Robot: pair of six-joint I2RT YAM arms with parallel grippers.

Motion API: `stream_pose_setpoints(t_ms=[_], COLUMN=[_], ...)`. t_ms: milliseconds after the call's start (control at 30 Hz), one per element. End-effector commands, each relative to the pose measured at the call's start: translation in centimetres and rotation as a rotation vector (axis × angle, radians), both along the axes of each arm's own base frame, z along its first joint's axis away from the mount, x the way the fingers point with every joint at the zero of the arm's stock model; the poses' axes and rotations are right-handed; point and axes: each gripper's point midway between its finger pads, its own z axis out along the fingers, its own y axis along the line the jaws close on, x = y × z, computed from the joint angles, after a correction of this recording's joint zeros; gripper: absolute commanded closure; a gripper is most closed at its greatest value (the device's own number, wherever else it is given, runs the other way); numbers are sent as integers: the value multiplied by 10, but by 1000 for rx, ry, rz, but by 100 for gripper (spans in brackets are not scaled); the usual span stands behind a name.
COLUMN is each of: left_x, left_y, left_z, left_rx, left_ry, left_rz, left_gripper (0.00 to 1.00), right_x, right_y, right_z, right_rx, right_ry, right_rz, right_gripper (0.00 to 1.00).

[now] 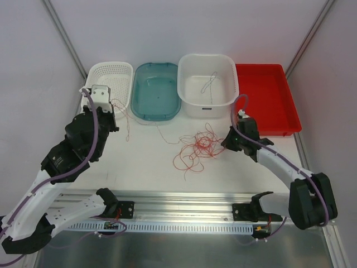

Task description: Untangle the cables

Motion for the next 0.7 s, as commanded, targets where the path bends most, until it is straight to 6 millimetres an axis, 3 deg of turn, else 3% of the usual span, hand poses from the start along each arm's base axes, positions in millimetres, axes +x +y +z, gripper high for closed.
stream_pose_setpoints(t_ms=[0,67,100,133,267,333,433,467,667], left_x=[4,8,10,13,19,18,16,15,11], left_y=[18,28,21,29,25,9,-17,-23,-51], left_z=[-44,-69,-77,-87,-96,-93,-93,-95,-108], left_rx=[123,134,81,67,41,3,-56,-70,-117], left_ry=[109,163,187,212,262,270,297,309,373], left_rz=[85,116,88,112,79,-2,-126,-154,-284], left_gripper=[100,100,100,100,100,100,100,100,100], right_x=[3,7,3,1,-4,-9,-17,-18,-24], right_y=[-11,-11,-10,-6,-5,4,20,23,52], right_z=[41,61,65,70,68,65,68,71,104], right_rx=[-15,-14,-15,-8,-29,-13,-28,-47,-224], right_ry=[-84,-132,-130,-133,-106,-82,-95,-107,-251], right_rz=[-16,0,22,55,105,158,264,290,476], right_gripper=[99,99,99,99,94,90,70,58,41])
